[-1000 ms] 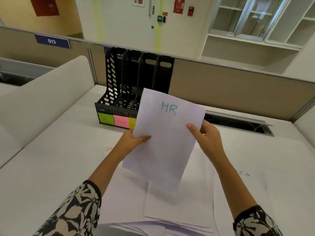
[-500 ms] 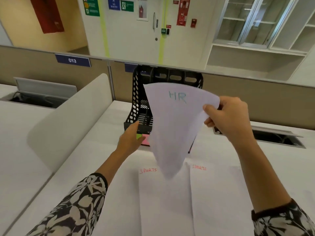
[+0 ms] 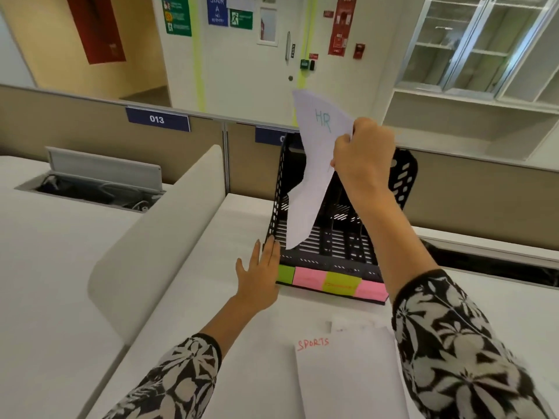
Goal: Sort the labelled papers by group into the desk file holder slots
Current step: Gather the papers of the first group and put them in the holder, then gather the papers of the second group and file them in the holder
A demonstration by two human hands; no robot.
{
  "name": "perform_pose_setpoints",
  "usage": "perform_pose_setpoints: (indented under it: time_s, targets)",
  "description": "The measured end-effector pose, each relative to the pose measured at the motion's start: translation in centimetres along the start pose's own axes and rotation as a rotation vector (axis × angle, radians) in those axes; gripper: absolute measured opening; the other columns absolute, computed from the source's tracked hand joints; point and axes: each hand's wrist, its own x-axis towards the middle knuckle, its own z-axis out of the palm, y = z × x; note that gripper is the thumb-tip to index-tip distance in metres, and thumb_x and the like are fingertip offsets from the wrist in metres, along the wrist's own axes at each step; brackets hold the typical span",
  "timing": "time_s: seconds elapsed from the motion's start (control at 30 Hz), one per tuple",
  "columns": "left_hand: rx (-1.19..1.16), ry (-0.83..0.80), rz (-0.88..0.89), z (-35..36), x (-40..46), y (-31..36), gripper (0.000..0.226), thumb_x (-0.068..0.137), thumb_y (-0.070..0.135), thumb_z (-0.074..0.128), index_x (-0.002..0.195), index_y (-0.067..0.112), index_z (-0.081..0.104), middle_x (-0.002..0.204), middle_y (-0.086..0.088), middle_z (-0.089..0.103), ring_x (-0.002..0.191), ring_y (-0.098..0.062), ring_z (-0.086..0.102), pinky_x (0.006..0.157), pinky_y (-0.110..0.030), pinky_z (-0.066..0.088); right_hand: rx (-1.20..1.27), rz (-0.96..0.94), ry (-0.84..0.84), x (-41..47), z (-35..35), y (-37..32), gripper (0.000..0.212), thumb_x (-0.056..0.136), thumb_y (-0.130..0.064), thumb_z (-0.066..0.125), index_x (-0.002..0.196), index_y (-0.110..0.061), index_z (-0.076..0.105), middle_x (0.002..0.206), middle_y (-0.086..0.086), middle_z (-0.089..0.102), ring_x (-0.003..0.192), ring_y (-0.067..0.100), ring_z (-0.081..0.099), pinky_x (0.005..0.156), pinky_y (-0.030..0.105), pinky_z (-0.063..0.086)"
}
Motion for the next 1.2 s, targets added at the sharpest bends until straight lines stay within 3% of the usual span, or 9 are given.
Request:
perform_pose_setpoints:
  time_s: [0.1, 0.2, 0.27, 0.5, 0.67, 0.77, 0.93, 1.1, 1.2]
  targets:
    - [0.004, 0.019, 0.009, 0.4, 0.2, -0.3, 0.094, 0.088, 0.036, 0.056, 0.148, 0.016, -0.014, 0.159, -0.003, -0.016, 0.146, -0.029, -0.006, 0.107, -0.06, 0.023, -0.082, -0.07, 0.026, -0.3, 3.3, -0.4, 0.015, 0.089, -0.004, 0.047, 0.074, -0.007, 0.047, 0.07, 0.014, 0.054, 0.064, 0.028, 0.057, 0.047, 0.03, 0.04]
    - [-0.007, 0.033, 0.011, 0.8, 0.3, -0.4, 0.097, 0.088, 0.039, 0.056, 0.147, 0.017, -0.017, 0.158, -0.004, -0.018, 0.146, -0.029, -0.006, 0.107, -0.06, 0.024, -0.139, -0.085, -0.003, -1.3, 6.6, 0.3, 0.014, 0.093, -0.008, 0.048, 0.092, 0.001, 0.059, 0.083, 0.018, 0.065, 0.073, 0.028, 0.063, 0.057, 0.031, 0.049]
    - [-0.023, 0.041, 0.011, 1.0, 0.3, -0.5, 0.1, 0.087, 0.039, 0.058, 0.146, 0.017, -0.02, 0.158, -0.004, -0.02, 0.146, -0.03, -0.007, 0.107, -0.06, 0.023, -0.126, -0.079, -0.021, -2.6, 8.8, 1.0, 0.016, 0.095, -0.012, 0.049, 0.097, 0.001, 0.059, 0.086, 0.017, 0.067, 0.071, 0.023, 0.063, 0.057, 0.027, 0.047]
    - [-0.021, 0.062, 0.019, 2.0, 0.5, -0.8, 0.101, 0.088, 0.041, 0.055, 0.14, 0.02, -0.029, 0.156, -0.004, -0.023, 0.146, -0.031, -0.009, 0.107, -0.062, 0.022, -0.174, -0.102, -0.207, -7.5, 14.1, 3.7, 0.018, 0.097, -0.015, 0.044, 0.11, -0.004, 0.05, 0.106, 0.013, 0.057, 0.08, 0.021, 0.062, 0.064, 0.026, 0.054]
    - [0.008, 0.069, -0.001, 2.0, 0.4, -0.9, 0.099, 0.088, 0.042, 0.056, 0.144, 0.019, -0.022, 0.158, -0.005, -0.017, 0.146, -0.033, -0.004, 0.106, -0.062, 0.025, -0.249, -0.244, -0.379, -9.3, 14.6, 5.4, 0.022, 0.095, -0.02, 0.048, 0.11, -0.004, 0.052, 0.108, 0.011, 0.051, 0.086, 0.023, 0.058, 0.062, 0.027, 0.049]
    - [-0.038, 0.086, -0.054, 1.5, -0.1, -0.5, 0.098, 0.087, 0.04, 0.058, 0.148, 0.019, -0.015, 0.158, -0.004, -0.017, 0.146, -0.032, -0.003, 0.106, -0.059, 0.027, -0.109, -0.158, -0.354, -9.5, 12.9, 6.4, 0.036, 0.092, -0.034, 0.054, 0.117, -0.008, 0.048, 0.115, 0.009, 0.053, 0.084, 0.025, 0.06, 0.063, 0.031, 0.05]
    - [-0.225, 0.072, -0.145, 2.4, -3.6, 2.0, 0.096, 0.087, 0.036, 0.058, 0.148, 0.016, -0.013, 0.158, -0.006, -0.016, 0.147, -0.028, -0.001, 0.106, -0.053, 0.031, -0.014, -0.018, -0.316, -11.6, 8.5, 11.7, 0.036, 0.09, -0.029, 0.058, 0.12, -0.01, 0.049, 0.119, 0.008, 0.052, 0.086, 0.022, 0.06, 0.069, 0.033, 0.051]
    - [-0.383, -0.025, -0.282, 4.3, -8.4, 5.0, 0.076, 0.091, 0.044, 0.051, 0.149, 0.016, 0.011, 0.156, -0.008, 0.013, 0.139, -0.029, 0.021, 0.103, -0.046, 0.037, -0.061, 0.119, -0.369, -17.0, 4.0, 18.7, 0.028, 0.087, -0.013, 0.06, 0.114, -0.006, 0.054, 0.114, 0.011, 0.054, 0.098, 0.026, 0.055, 0.079, 0.03, 0.044]
    - [-0.509, -0.01, -0.342, 5.5, -11.5, 6.8, 0.063, 0.093, 0.044, 0.048, 0.144, 0.015, 0.026, 0.139, -0.009, 0.043, 0.123, -0.027, 0.04, 0.094, -0.041, 0.042, -0.117, 0.213, -0.412, -21.6, 0.9, 22.5, 0.031, 0.087, -0.011, 0.061, 0.116, -0.004, 0.054, 0.119, 0.014, 0.055, 0.108, 0.03, 0.053, 0.09, 0.029, 0.039]
